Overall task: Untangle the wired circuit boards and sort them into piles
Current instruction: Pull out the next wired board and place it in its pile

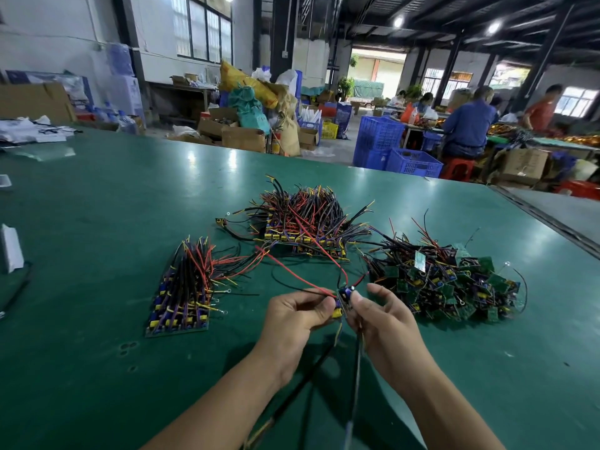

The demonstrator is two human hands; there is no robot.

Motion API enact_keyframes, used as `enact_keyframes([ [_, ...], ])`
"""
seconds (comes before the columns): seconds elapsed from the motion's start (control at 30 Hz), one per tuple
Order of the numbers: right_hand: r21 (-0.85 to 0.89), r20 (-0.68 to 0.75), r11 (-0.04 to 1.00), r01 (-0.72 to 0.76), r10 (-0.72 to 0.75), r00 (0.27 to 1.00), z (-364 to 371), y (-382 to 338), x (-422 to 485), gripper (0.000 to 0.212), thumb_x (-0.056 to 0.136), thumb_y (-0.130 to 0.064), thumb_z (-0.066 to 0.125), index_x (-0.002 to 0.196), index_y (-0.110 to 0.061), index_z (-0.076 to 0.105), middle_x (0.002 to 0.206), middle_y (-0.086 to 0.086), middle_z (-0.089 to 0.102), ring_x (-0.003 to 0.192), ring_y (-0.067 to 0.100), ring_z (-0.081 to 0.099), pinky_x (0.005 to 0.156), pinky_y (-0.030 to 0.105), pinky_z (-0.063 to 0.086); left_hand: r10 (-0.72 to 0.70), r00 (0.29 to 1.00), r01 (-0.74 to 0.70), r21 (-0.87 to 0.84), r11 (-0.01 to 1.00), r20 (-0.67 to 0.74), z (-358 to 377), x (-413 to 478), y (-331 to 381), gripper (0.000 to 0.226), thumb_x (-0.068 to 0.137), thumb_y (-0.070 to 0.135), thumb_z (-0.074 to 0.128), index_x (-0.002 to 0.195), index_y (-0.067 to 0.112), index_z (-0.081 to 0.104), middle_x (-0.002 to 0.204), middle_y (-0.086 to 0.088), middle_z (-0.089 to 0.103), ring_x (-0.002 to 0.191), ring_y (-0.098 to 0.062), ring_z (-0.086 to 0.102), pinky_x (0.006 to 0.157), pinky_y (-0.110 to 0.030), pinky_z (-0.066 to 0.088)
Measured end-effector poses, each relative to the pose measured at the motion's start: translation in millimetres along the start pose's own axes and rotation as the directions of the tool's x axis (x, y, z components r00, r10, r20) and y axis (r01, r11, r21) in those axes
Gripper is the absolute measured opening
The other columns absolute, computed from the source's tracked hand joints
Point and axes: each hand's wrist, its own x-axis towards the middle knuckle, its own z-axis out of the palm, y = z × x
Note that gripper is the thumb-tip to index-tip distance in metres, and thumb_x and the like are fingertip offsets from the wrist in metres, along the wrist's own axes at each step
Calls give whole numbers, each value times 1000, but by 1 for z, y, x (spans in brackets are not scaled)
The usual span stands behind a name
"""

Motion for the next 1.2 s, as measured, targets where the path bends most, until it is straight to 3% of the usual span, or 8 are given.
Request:
enact_keyframes([
  [0.13,-15,4,999,-34,34,999,-2,1,0,32,86,4,60,114,-9,50,70,5,68,54,11,58,55,20,51,40,999,-38,83,996,-28,-4,2,0,17,78,-5,70,72,10,72,71,-4,71,72,-15,65,79,-31,56],
  [0.27,-233,22,971,45,-41,999,-3,1,-1,21,80,-5,67,100,-10,66,79,1,68,66,9,61,65,21,50,83,996,-79,159,984,-18,-4,1,-1,12,80,-4,71,80,8,70,70,2,71,68,-6,66,61,-18,53],
  [0.43,-593,115,763,255,-233,966,-9,-2,-1,15,87,-3,67,93,-14,75,84,-4,73,71,4,62,70,12,48,14,999,-9,129,992,-39,-5,2,-4,13,82,1,71,94,4,70,82,-4,71,71,-9,66,57,-24,54],
  [0.67,-698,216,677,234,-113,970,-14,-2,-1,36,82,11,65,100,-20,70,96,0,74,76,13,66,69,19,48,-88,994,92,70,993,-64,-7,6,-1,14,87,-2,65,91,11,67,82,-3,75,67,-14,68,50,-23,53],
  [0.73,-756,295,597,269,-57,954,-18,-2,-3,54,75,2,65,116,-32,61,91,-5,70,70,9,61,66,19,45,-94,993,99,73,992,-73,-7,6,-1,13,86,0,67,84,13,70,76,-3,74,64,-12,67,48,-22,52],
  [0.8,-816,386,447,366,-51,921,-19,-1,-2,65,70,-9,73,123,-43,54,120,-14,59,86,1,65,83,15,48,-112,990,119,69,991,-90,-7,5,-2,12,85,0,68,82,11,71,73,-6,72,60,-13,66,45,-21,50],
  [0.93,-876,423,190,443,-136,896,-16,1,-2,63,70,-19,85,115,-52,54,141,-17,41,101,-6,61,95,19,48,-135,986,145,97,985,-99,-7,5,-1,11,84,-2,68,81,8,69,68,-6,71,56,-13,66,44,-21,49],
  [1.2,-791,253,547,274,-116,960,-17,-2,0,31,74,-10,83,100,-23,72,123,-5,66,98,7,70,93,28,52,-125,991,117,159,980,45,-7,8,3,29,89,-10,49,86,8,71,83,-10,74,72,-22,70,71,-32,58],
])
